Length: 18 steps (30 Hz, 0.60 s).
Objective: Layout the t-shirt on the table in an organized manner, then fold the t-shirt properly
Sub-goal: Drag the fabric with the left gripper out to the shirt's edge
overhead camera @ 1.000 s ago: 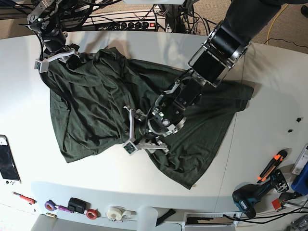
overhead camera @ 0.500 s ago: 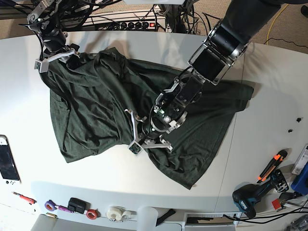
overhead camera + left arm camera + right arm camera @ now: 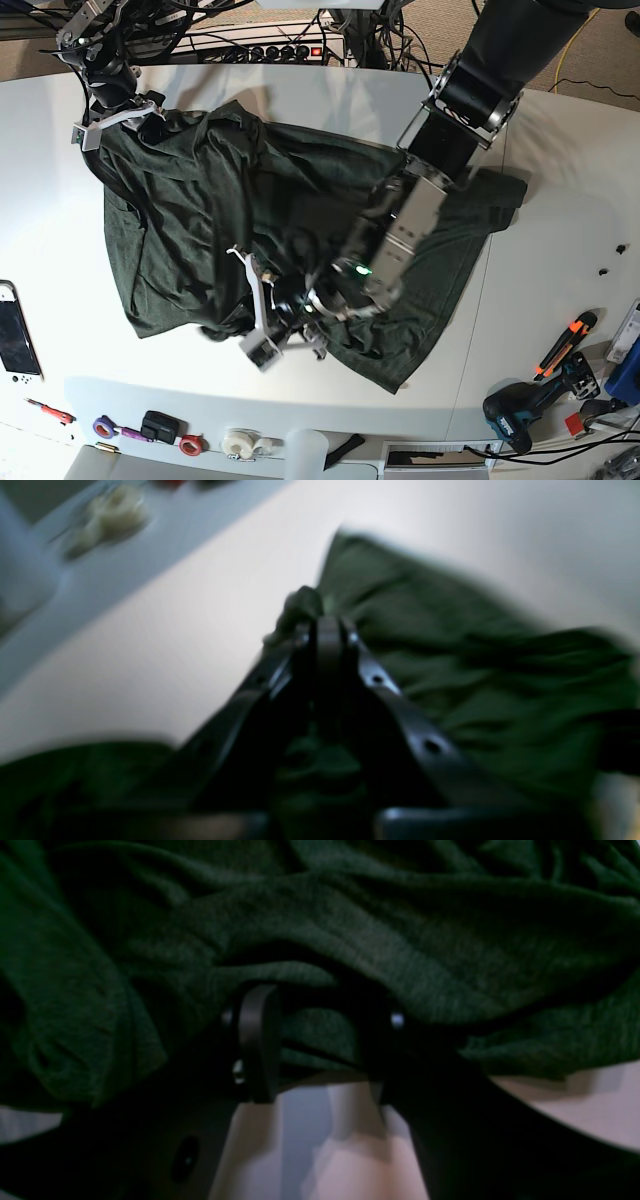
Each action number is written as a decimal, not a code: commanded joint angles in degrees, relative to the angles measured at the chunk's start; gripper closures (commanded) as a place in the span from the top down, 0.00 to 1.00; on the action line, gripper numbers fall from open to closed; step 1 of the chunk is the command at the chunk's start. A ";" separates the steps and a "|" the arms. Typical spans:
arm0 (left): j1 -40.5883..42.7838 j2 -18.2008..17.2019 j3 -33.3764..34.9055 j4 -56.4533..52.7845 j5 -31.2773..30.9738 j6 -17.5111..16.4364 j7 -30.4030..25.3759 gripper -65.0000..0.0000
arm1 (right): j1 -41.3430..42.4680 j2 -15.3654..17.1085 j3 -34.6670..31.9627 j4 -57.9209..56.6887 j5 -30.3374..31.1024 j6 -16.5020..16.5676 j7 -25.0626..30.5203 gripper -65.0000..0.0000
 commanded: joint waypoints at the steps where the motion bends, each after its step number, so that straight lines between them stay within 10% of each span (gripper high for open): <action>1: -1.86 0.57 -1.90 2.60 -3.30 -2.64 -0.83 0.00 | -0.17 0.37 0.11 0.66 -0.13 0.17 -0.48 0.41; 8: -1.81 -1.09 -13.29 7.93 -28.09 -20.15 7.91 0.00 | -0.15 0.37 0.11 0.66 -0.13 0.17 -0.48 0.41; 18: -0.55 -11.63 -31.54 8.07 -38.56 -20.16 10.82 0.00 | -0.15 0.68 0.11 0.66 0.09 0.17 0.11 0.41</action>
